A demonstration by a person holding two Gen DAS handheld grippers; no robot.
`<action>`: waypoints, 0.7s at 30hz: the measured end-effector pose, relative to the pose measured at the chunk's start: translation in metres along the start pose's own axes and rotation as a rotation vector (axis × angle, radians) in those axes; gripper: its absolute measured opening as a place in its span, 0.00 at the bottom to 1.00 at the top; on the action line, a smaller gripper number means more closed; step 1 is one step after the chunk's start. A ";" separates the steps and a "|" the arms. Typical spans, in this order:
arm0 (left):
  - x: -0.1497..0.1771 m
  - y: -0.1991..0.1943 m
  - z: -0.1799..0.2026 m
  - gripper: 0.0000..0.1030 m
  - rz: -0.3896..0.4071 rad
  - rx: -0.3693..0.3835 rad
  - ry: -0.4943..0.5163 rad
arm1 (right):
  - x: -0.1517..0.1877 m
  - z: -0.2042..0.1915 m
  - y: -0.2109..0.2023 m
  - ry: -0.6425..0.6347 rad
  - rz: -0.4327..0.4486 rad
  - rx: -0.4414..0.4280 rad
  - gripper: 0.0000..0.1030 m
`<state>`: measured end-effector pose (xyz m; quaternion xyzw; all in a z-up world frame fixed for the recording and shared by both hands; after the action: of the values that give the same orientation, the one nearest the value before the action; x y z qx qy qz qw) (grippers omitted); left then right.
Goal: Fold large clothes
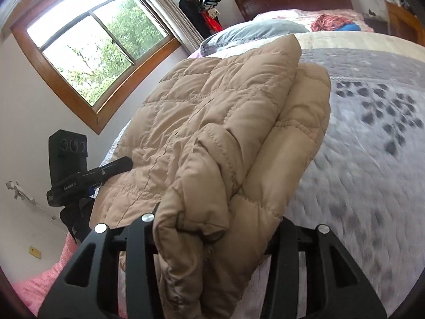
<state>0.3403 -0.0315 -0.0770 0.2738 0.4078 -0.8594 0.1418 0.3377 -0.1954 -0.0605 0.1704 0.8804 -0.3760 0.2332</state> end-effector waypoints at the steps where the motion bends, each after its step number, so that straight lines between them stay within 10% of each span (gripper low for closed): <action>1: -0.004 0.009 -0.010 0.51 -0.008 -0.011 -0.008 | -0.003 0.008 0.008 0.014 -0.008 0.000 0.41; 11: 0.005 0.043 -0.061 0.69 -0.108 -0.035 -0.061 | 0.008 0.061 0.037 0.187 -0.039 -0.104 0.62; 21: 0.037 -0.024 -0.035 0.72 -0.037 -0.185 0.018 | 0.032 0.040 -0.020 0.133 -0.004 -0.017 0.65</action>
<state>0.3120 0.0104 -0.1019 0.2598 0.4917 -0.8180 0.1470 0.3127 -0.2345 -0.0903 0.1914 0.8975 -0.3567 0.1750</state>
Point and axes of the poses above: each gripper's, at about its wrist camera, not at the fingertips, and y roughly the way its jaws point, z to its right, x to its underside, the point moved 4 cm from there along y, roughly the way its jaws point, and after that the axes turned 10 degrees about -x, right-handed, at the moved point
